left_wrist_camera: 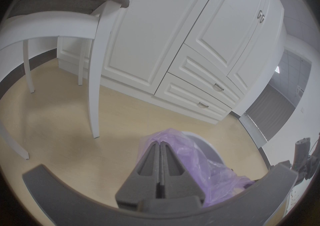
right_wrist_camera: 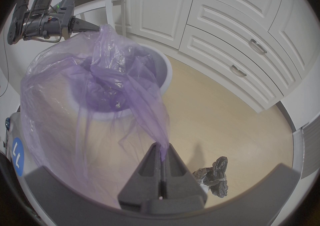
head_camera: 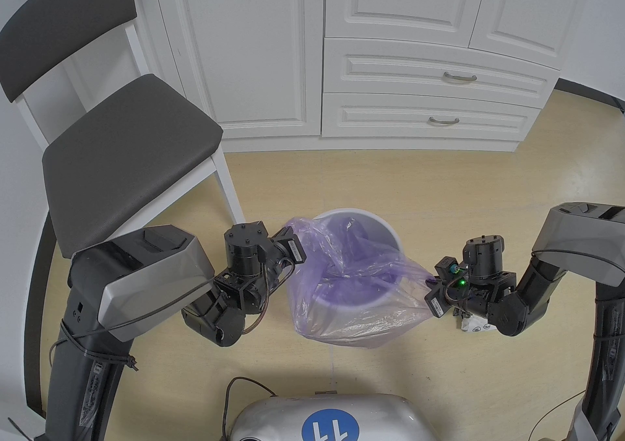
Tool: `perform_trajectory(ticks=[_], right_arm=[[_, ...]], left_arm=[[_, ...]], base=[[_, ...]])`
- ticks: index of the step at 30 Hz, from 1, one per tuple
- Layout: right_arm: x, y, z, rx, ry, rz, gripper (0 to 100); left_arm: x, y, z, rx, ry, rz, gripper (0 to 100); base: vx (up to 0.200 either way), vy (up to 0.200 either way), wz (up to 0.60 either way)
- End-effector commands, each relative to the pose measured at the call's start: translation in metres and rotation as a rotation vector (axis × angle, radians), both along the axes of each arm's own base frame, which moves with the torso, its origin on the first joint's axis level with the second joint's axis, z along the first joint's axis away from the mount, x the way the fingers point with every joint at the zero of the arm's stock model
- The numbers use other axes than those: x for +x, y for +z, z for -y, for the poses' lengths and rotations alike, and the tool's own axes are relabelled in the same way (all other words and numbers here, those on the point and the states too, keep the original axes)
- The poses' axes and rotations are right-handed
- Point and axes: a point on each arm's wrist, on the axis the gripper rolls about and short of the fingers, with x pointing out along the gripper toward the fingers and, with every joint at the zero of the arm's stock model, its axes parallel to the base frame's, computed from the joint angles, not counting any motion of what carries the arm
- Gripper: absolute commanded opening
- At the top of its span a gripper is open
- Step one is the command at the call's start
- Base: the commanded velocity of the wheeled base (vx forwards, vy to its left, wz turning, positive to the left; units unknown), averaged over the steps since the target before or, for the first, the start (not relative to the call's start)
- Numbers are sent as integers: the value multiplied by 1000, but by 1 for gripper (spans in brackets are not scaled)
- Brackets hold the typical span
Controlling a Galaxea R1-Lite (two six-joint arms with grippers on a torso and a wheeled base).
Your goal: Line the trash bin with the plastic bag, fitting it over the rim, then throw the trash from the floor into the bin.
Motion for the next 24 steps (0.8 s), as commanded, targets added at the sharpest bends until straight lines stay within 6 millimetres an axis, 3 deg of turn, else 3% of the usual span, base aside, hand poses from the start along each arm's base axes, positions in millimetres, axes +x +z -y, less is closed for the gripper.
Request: perform_trajectory(ticks=[1, 9, 17, 24], right_arm=[[0, 6, 1, 6, -4, 15, 0], [2, 24, 8, 37, -26, 102, 0], [13, -1, 6, 30, -31, 63, 0], [15, -8, 5, 27, -31, 51, 0]], left_arm=[[0, 16, 1, -22, 2, 34, 0], [4, 29, 3, -43, 2, 70, 0], [10, 15, 4, -38, 7, 59, 0], [13, 7, 4, -29, 10, 43, 0]], base=[[0, 0, 0], [0, 0, 0], [0, 0, 0], [0, 0, 0]])
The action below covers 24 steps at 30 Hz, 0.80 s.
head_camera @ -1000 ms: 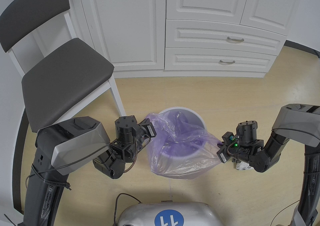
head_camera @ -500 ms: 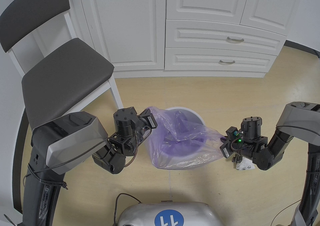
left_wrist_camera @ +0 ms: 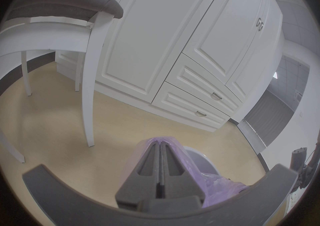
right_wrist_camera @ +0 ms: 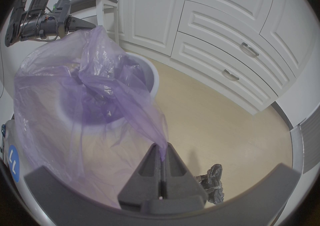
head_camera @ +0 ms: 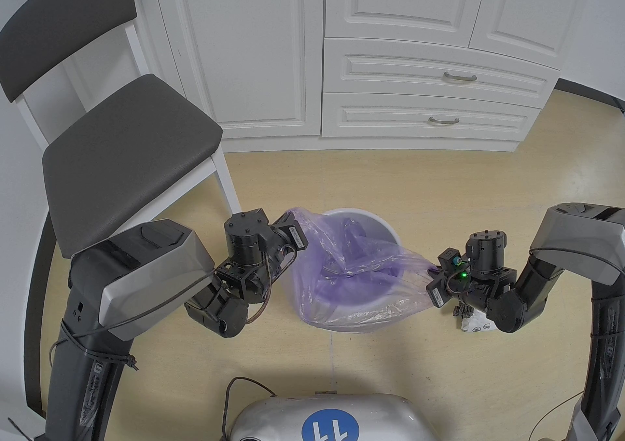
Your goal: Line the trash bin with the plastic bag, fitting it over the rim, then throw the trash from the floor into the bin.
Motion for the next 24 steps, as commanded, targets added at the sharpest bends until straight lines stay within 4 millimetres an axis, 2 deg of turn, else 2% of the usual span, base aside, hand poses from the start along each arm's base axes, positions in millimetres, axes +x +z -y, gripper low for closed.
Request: perform_trajectory(ticks=[1, 24], right_arm=[[2, -10, 1, -7, -3, -21, 0], [2, -3, 14, -8, -34, -12, 0]], left_arm=[[1, -8, 0, 6, 1, -15, 0], [4, -7, -13, 20, 24, -23, 0]], base=[[0, 0, 0], [0, 0, 0]])
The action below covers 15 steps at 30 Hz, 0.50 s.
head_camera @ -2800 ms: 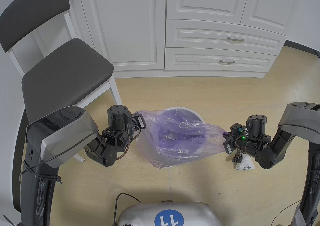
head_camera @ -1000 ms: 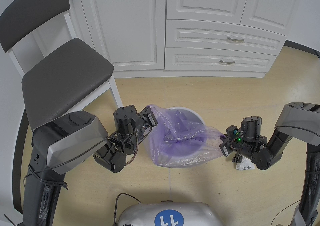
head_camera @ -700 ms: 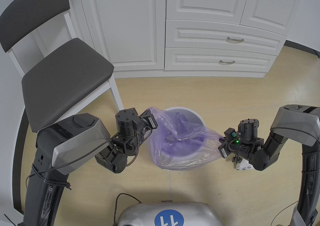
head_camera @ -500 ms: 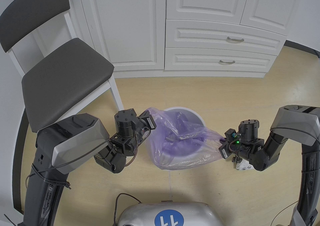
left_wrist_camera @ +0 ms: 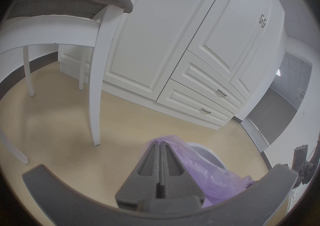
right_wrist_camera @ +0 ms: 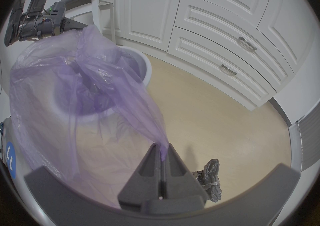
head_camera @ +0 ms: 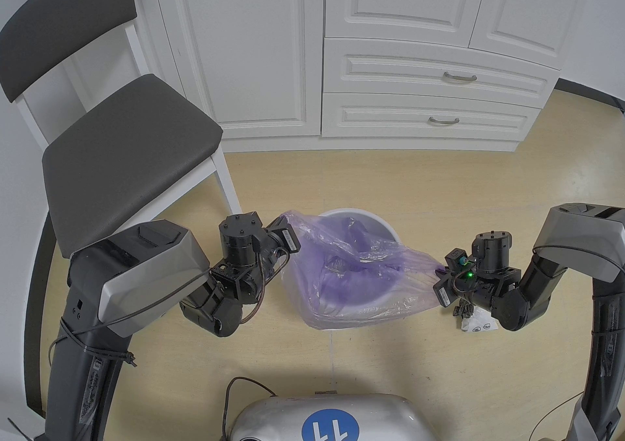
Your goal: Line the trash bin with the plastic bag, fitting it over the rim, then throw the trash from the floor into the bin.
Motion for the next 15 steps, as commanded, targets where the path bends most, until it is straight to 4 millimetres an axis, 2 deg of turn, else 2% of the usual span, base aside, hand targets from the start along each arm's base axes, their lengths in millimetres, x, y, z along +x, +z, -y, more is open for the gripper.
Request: perform_trajectory(ticks=[1, 15], right_arm=[[0, 1, 1, -2, 0, 2, 0], [-1, 1, 3, -5, 0, 2, 0]], left_arm=[[1, 0, -2, 2, 5, 1, 0], [-1, 5, -2, -1, 3, 7, 0]], base=[[0, 0, 0], [0, 0, 0]])
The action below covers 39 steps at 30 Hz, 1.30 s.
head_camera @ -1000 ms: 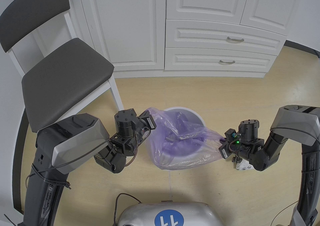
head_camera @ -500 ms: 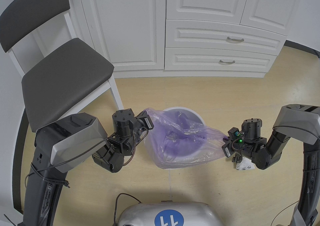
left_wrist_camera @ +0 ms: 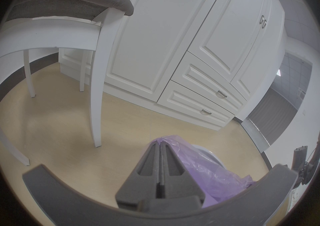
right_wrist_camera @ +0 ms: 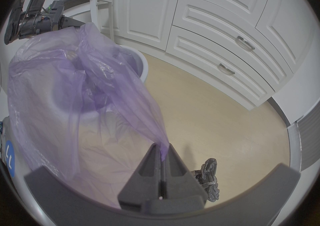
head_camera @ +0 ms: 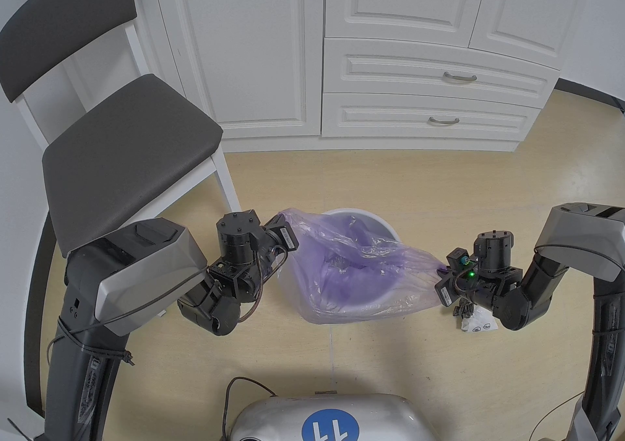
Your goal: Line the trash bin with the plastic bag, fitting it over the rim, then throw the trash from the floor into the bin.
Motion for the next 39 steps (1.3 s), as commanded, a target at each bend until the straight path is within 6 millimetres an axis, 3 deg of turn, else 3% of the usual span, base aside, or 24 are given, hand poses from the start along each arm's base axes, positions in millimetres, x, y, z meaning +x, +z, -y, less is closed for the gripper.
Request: perform_trajectory(ticks=[1, 23, 24, 35, 39], right_arm=[[-1, 1, -1, 0, 3, 1, 0], [-6, 1, -3, -3, 13, -10, 0], [-6, 0, -2, -3, 13, -11, 100], [-10, 10, -1, 2, 22, 3, 100], [-13, 14, 0, 8, 23, 7, 100]], left_arm=[[0, 2, 0, -2, -1, 3, 0], [-5, 10, 1, -5, -9, 8, 0], [-7, 11, 2, -6, -12, 9, 0], [-8, 12, 3, -4, -15, 10, 0], [-12, 23, 2, -11, -16, 22, 0]], base=[[0, 0, 0], [0, 0, 0], [0, 0, 0], [0, 0, 0], [0, 0, 0]])
